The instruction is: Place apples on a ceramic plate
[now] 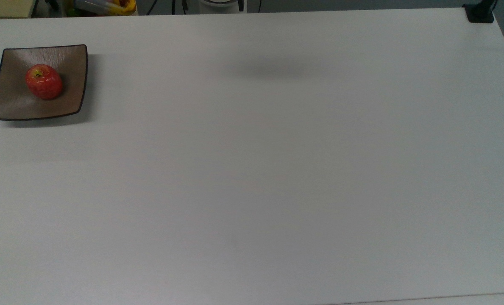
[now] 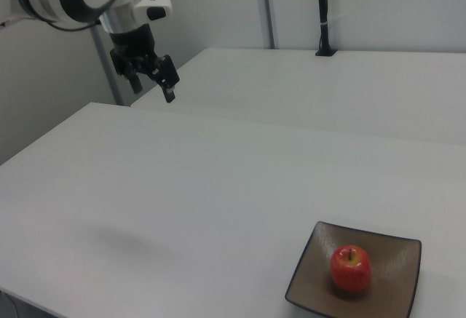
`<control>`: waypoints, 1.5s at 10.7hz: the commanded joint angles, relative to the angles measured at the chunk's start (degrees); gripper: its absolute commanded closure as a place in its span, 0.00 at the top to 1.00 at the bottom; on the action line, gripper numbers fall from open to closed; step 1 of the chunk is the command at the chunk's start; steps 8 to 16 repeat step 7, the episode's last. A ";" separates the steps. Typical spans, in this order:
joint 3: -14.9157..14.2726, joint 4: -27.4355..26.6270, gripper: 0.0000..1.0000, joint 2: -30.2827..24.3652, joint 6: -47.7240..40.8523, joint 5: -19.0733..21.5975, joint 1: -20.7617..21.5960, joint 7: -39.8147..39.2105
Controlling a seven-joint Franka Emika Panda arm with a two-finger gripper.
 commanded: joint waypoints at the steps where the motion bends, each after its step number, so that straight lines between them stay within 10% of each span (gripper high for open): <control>1: -3.30 -3.87 1.00 0.69 6.43 -0.40 2.01 -16.98; 16: -4.99 -3.52 1.00 0.70 5.38 0.04 2.80 -17.20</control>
